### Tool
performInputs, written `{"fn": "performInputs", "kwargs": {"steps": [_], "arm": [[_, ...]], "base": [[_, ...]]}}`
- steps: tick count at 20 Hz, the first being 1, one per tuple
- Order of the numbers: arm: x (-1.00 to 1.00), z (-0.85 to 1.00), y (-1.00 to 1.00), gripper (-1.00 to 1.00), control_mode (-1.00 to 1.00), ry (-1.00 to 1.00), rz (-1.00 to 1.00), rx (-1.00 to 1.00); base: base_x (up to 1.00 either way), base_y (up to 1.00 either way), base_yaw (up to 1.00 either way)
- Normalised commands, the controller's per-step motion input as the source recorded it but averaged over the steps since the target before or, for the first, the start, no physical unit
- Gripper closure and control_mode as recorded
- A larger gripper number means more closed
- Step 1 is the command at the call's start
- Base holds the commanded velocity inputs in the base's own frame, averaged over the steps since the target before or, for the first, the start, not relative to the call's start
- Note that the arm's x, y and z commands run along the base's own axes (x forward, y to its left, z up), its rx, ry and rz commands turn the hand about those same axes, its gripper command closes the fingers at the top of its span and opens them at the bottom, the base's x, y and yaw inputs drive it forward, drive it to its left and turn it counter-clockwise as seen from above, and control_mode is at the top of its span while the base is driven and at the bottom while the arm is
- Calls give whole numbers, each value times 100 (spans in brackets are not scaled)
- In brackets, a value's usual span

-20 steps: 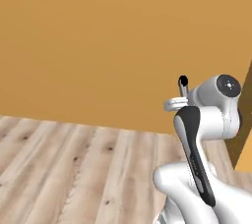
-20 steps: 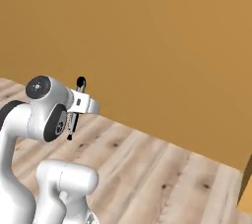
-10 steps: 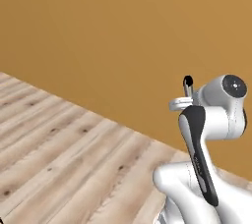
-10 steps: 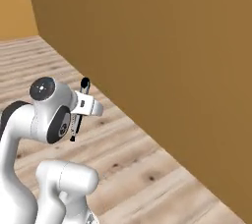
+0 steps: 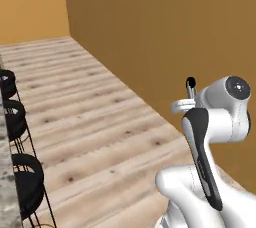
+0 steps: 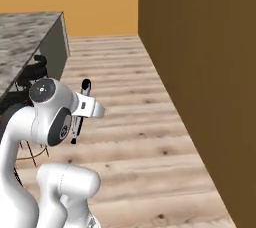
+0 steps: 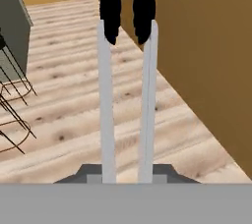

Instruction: Take the tongs from the drawer on the right and place them on the dining counter next to the tray containing the hot dog.

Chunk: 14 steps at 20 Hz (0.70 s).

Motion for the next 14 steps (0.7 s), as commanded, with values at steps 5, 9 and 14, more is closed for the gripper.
{"fn": "performInputs", "kwargs": {"steps": [5,9,14], "arm": [[0,0,0,100,100,0,0,0],[0,0,0,100,100,0,0,0],[0,0,0,100,100,0,0,0]], "base": [[100,-3,70],[100,-2,71],[87,0,75]]}}
